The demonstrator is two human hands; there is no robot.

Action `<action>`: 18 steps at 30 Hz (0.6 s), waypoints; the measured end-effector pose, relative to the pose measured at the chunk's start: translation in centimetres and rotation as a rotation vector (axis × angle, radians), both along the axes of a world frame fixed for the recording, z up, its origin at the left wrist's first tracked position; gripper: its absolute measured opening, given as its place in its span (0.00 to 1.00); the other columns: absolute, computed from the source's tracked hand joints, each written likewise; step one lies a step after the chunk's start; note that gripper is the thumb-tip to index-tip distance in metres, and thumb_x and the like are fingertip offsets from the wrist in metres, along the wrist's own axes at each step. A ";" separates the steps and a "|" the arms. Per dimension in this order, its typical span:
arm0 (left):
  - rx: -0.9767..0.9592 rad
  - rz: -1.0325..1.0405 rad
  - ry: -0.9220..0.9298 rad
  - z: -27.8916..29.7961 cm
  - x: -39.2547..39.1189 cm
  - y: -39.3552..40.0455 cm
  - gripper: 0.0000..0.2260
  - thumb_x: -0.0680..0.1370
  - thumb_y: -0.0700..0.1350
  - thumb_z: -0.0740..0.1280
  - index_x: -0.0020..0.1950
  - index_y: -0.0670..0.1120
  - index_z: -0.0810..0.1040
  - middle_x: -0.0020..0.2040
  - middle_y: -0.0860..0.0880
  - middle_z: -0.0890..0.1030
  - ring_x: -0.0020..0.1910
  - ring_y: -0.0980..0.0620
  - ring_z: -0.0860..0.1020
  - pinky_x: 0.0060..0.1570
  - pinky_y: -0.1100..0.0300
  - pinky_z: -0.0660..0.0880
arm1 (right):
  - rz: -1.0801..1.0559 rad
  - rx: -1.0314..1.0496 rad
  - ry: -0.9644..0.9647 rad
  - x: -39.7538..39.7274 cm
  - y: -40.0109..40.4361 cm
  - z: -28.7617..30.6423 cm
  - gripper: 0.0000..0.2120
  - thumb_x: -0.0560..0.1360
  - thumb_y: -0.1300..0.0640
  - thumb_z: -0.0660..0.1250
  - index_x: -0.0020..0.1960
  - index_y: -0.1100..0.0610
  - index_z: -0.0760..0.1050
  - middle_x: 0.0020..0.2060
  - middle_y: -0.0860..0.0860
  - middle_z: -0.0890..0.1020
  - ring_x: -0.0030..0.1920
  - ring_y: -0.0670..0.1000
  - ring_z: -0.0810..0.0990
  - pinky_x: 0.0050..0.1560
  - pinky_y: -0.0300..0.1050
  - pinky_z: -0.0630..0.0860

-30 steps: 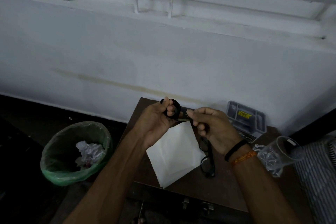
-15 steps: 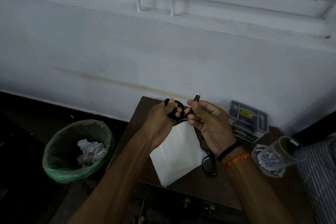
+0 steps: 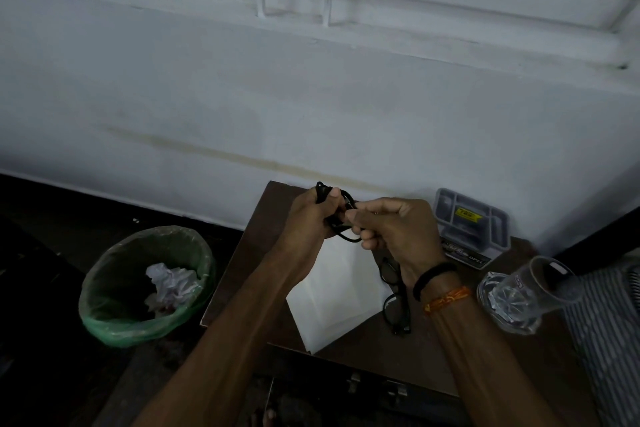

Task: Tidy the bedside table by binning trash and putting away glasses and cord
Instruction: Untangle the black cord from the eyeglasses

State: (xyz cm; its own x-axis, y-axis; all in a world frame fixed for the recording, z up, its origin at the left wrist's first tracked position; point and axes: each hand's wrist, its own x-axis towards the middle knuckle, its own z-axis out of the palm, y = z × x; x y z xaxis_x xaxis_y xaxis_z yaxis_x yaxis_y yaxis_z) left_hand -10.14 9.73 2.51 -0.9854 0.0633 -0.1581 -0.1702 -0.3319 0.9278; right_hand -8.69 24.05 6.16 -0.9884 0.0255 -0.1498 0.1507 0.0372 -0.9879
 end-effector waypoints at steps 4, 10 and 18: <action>-0.083 0.005 0.057 -0.2 0.2 0.2 0.13 0.81 0.45 0.64 0.50 0.34 0.77 0.45 0.37 0.82 0.47 0.41 0.81 0.58 0.42 0.78 | -0.022 0.067 0.009 -0.2 0.3 0.1 0.06 0.69 0.65 0.77 0.45 0.64 0.84 0.31 0.61 0.82 0.26 0.49 0.76 0.27 0.39 0.75; -0.212 0.021 0.145 -0.1 0.8 0.8 0.10 0.81 0.40 0.64 0.50 0.33 0.78 0.40 0.39 0.82 0.39 0.48 0.80 0.49 0.53 0.81 | 0.027 0.343 0.067 -0.2 0.8 0.5 0.01 0.70 0.61 0.75 0.41 0.58 0.85 0.32 0.53 0.85 0.25 0.41 0.77 0.26 0.34 0.73; -0.149 -0.012 0.148 -0.1 0.6 1.2 0.08 0.80 0.37 0.64 0.47 0.35 0.81 0.36 0.39 0.80 0.34 0.48 0.80 0.46 0.53 0.80 | -0.113 0.472 0.206 -0.4 0.4 -0.2 0.05 0.64 0.55 0.77 0.34 0.50 0.81 0.30 0.48 0.84 0.32 0.45 0.82 0.34 0.44 0.80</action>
State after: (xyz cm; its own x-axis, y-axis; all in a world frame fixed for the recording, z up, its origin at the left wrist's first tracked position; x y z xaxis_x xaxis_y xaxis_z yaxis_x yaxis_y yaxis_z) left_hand -9.57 10.90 2.42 -0.9979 0.0619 -0.0200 -0.0313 -0.1883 0.9816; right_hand -9.08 24.45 5.91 -0.9833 0.1518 0.1008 -0.0158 0.4800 -0.8771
